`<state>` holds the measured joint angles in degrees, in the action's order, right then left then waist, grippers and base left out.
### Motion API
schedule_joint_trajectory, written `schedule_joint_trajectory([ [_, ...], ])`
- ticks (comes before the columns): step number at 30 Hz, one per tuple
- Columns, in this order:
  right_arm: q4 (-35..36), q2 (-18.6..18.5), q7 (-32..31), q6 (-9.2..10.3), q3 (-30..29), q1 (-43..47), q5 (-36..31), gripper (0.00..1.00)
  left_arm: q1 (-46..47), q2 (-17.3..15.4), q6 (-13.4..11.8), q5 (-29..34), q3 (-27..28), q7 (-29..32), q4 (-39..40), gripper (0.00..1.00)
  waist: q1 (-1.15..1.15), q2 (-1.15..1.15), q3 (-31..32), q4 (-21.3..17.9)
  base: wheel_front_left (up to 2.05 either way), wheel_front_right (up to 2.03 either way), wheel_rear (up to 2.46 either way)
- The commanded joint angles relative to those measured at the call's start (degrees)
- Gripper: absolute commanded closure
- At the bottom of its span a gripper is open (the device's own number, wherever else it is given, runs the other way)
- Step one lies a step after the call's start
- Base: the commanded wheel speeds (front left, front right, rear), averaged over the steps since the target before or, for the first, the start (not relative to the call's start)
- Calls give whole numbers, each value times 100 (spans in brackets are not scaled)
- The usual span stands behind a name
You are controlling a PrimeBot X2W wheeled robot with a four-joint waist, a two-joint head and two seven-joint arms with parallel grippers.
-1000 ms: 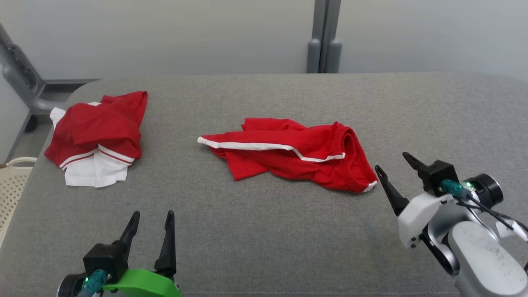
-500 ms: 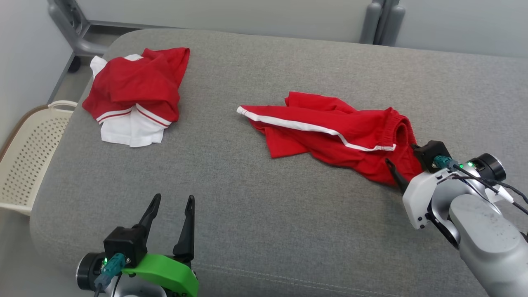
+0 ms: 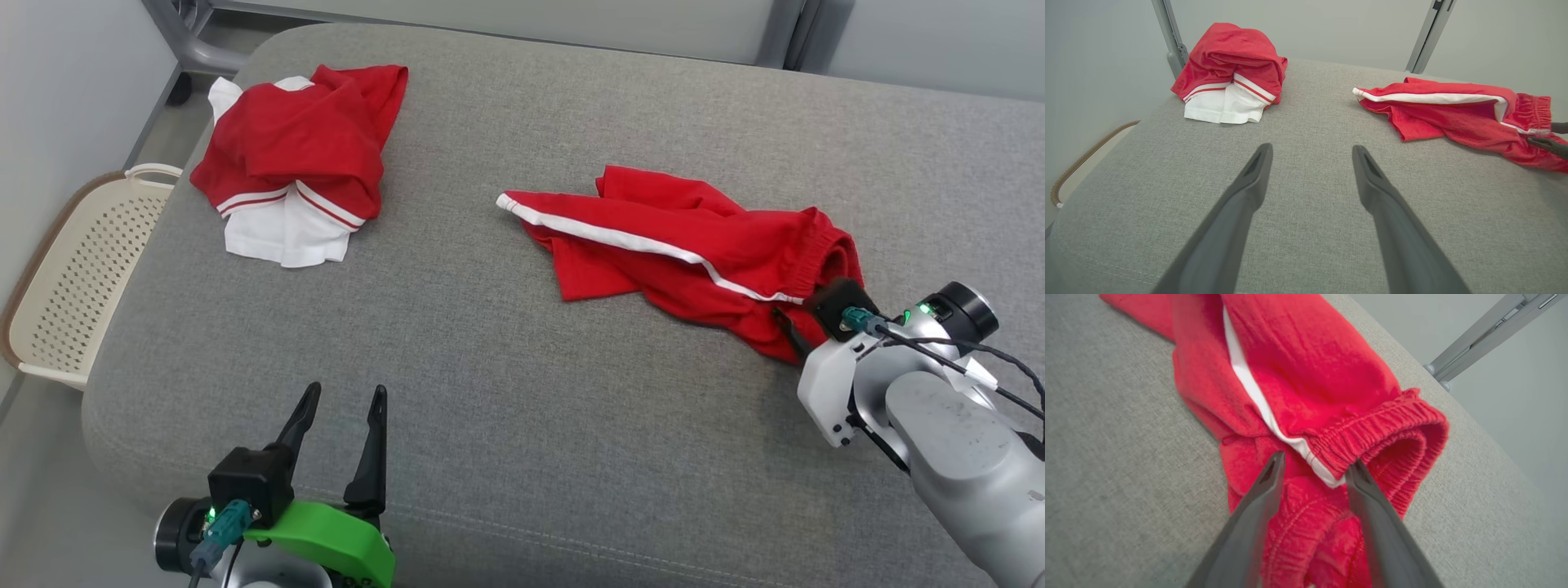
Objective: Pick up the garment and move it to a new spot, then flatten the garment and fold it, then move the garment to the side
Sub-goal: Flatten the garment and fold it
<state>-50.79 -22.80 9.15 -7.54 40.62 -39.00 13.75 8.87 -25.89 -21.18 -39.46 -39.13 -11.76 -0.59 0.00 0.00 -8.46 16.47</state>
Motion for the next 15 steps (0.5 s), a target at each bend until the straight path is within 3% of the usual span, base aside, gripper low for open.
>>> schedule_joint_trajectory([
  [1, -67, -29, 60, 10, 78, -77, -46, 58, 2, 2, -17, -9, 7, -40, -25, 0, 0, 0, 7, -31, 0, 0, 0],
  [4, -211, -65, 122, 10, 237, -257, -220, 67, 9, 2, -19, -20, 7, -42, -18, 0, 0, 0, -19, -80, 0, 0, 0],
  [8, -347, -43, 169, 10, 356, -394, -299, 72, 44, 8, -11, -21, 6, -50, -16, 0, 0, 0, -59, -97, 0, 0, 0],
  [11, -472, 7, 217, 10, 415, -501, -302, 100, 72, 17, -3, -31, 18, -63, -30, 0, 0, 0, -89, -108, 0, 0, 0],
  [15, -543, 77, 328, 10, 447, -587, -153, 100, 43, 39, 6, -84, 72, -101, -60, 0, 0, 0, -82, -172, 0, 0, 0],
])
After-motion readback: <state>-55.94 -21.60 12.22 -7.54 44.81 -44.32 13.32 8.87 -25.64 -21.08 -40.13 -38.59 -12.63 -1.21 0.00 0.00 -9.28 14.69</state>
